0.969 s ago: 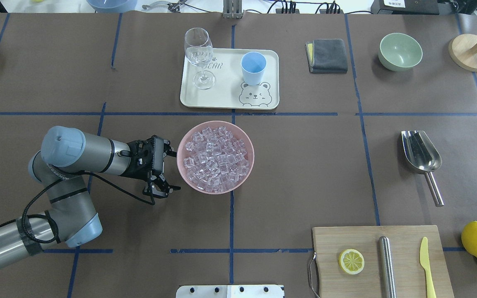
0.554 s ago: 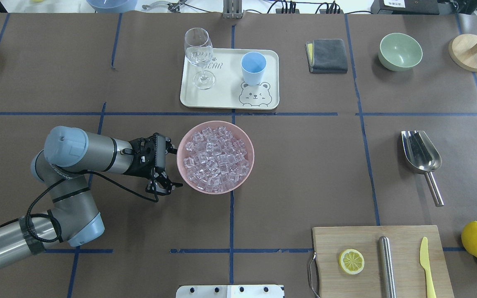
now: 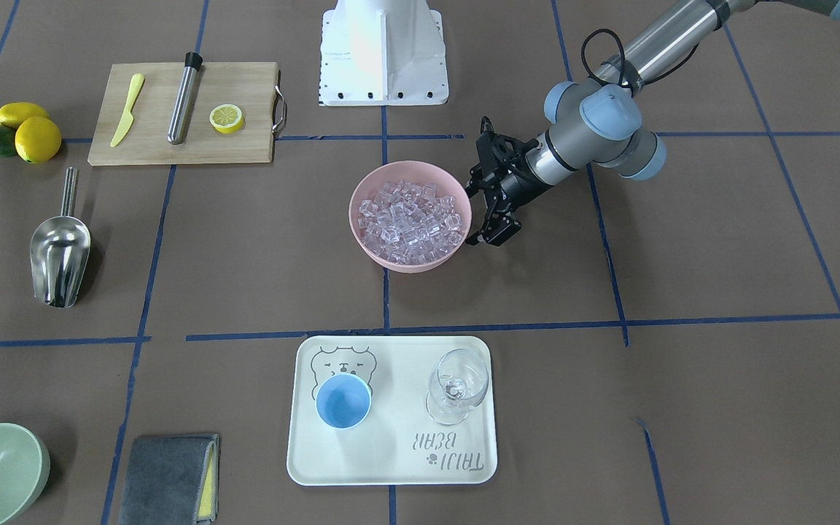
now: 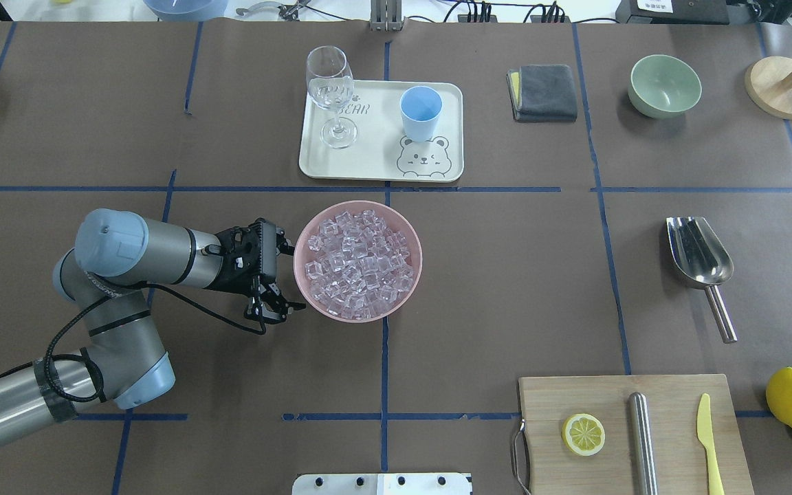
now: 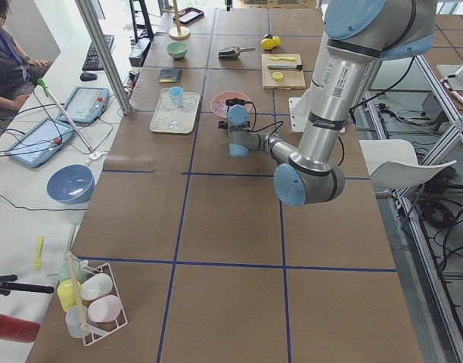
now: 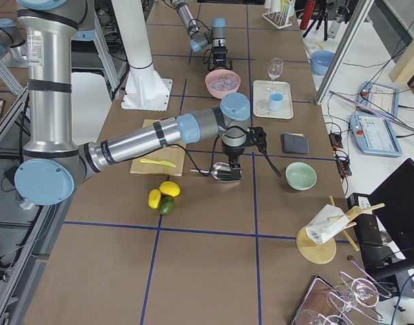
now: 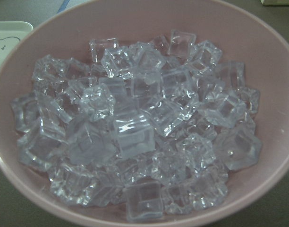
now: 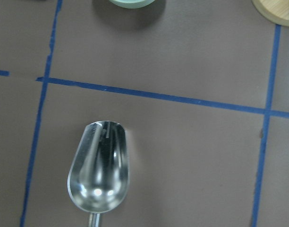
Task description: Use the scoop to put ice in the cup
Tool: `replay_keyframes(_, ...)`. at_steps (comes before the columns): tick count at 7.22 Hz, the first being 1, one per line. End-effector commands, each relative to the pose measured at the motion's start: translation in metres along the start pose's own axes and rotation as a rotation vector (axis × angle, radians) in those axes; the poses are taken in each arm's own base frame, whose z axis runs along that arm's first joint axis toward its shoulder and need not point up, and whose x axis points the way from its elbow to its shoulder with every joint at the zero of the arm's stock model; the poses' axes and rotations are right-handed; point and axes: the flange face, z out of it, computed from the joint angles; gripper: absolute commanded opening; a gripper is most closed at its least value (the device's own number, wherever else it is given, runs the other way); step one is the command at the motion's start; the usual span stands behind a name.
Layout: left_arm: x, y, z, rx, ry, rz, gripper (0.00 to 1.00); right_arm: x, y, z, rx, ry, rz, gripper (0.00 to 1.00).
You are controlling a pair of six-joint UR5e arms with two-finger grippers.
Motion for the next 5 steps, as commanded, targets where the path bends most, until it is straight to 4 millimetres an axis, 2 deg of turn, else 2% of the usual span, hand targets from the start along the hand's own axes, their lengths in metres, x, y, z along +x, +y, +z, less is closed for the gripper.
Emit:
replay_keyframes(1, 0.0, -0.001, -0.001, 0.003, 0.0, -0.001, 1.0, -0.074, 0.028, 0.016, -0.048, -0.024, 0.084, 1.0)
replay_keyframes(2, 0.0, -0.002, -0.001, 0.005, 0.0, 0.0, 1.0, -0.074, 0.056, 0.041, -0.027, -0.029, 0.047, 1.0)
replay_keyframes(3, 0.0, -0.001, -0.001, 0.005, 0.0, 0.0, 1.0, -0.072, 0.085, 0.058, 0.015, -0.055, 0.064, 1.0)
replay_keyframes(5, 0.0, -0.002, -0.002, 0.007, -0.002, 0.001, 1.0, -0.073, 0.121, 0.087, 0.005, -0.038, 0.06, 1.0)
